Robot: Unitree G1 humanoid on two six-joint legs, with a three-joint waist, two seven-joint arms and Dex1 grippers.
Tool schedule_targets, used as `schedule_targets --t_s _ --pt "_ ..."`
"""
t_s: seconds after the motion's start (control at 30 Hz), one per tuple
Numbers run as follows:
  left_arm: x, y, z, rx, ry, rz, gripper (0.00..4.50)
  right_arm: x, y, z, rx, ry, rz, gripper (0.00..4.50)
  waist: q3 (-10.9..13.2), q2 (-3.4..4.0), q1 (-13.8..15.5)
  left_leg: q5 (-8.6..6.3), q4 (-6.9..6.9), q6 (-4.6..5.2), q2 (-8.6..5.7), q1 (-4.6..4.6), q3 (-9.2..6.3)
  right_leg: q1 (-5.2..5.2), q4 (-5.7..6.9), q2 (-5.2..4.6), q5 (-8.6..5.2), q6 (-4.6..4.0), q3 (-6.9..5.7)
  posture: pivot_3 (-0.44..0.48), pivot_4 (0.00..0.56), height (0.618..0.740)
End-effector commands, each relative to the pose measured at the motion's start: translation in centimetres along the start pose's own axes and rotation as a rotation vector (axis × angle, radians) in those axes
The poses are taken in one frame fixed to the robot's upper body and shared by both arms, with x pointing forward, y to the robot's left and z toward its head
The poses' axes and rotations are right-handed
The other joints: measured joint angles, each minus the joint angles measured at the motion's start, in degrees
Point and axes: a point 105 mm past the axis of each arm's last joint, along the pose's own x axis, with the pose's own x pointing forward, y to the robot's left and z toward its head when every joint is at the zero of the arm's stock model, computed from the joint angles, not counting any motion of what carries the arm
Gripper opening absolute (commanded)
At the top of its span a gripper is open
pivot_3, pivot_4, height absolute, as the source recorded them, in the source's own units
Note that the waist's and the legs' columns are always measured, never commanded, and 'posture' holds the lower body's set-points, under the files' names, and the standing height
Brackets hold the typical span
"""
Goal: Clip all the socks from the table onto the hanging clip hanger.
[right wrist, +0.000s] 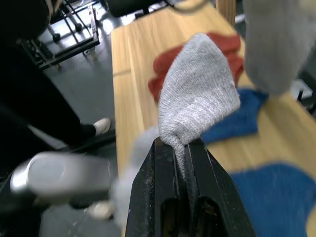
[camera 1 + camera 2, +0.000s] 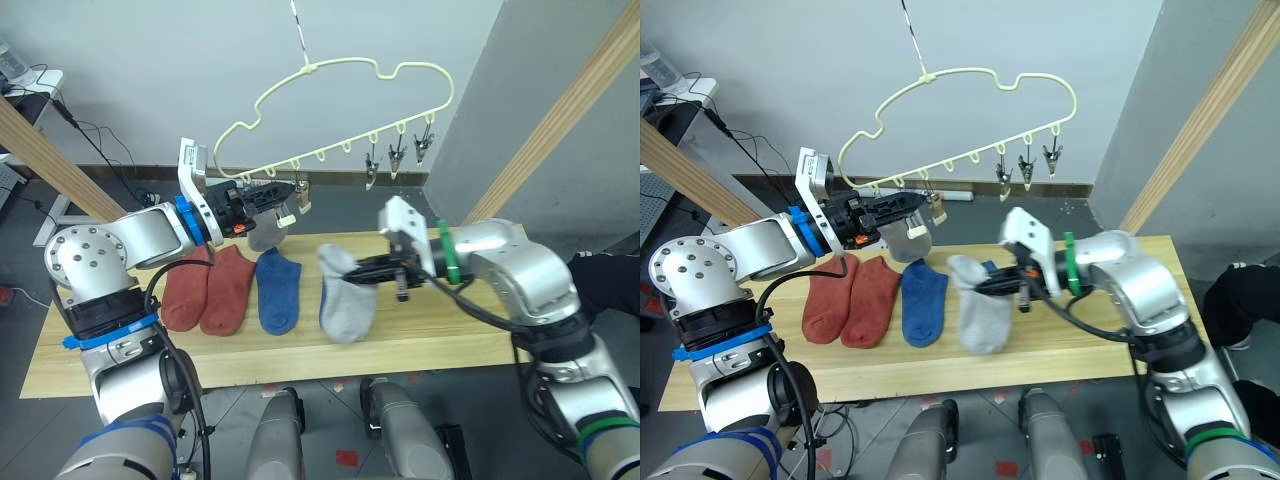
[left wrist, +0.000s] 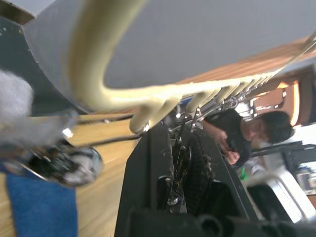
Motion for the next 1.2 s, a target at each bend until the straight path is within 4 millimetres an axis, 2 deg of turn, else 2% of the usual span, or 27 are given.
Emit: schedule_targets --t_s 0.03,0.23,1.2 --pt "-0.1 0.2 -0.8 -0.035 0.04 0.003 0.23 0.7 -1.0 0.8 -0.036 -0.017 -0.034 0.01 0.0 0.0 0.2 0.0 -0.01 0.0 0.0 -0.02 0.0 0.0 -0.03 0.0 0.0 0.0 -0.01 -0.034 0.324 0.74" --pt "-0.1 -0.1 -1.0 -0.035 0.053 -0.005 0.23 1.7 -2.2 1.7 -0.045 -0.05 -0.049 0.01 0.0 0.0 0.3 -0.01 -0.03 -0.01 -0.06 -0.07 0.02 -0.02 -0.07 -0.13 0.0 0.0 -0.01 -0.031 0.327 0.74" --pt "-0.5 -0.4 -1.3 0.041 0.05 -0.004 0.23 1.2 -3.5 3.6 0.035 -0.127 -0.072 0.01 0.0 0.0 0.2 -0.05 -0.13 -0.07 -0.02 -0.07 0.0 -0.04 -0.1 -0.11 0.0 0.0 -0.04 -0.031 0.337 0.74"
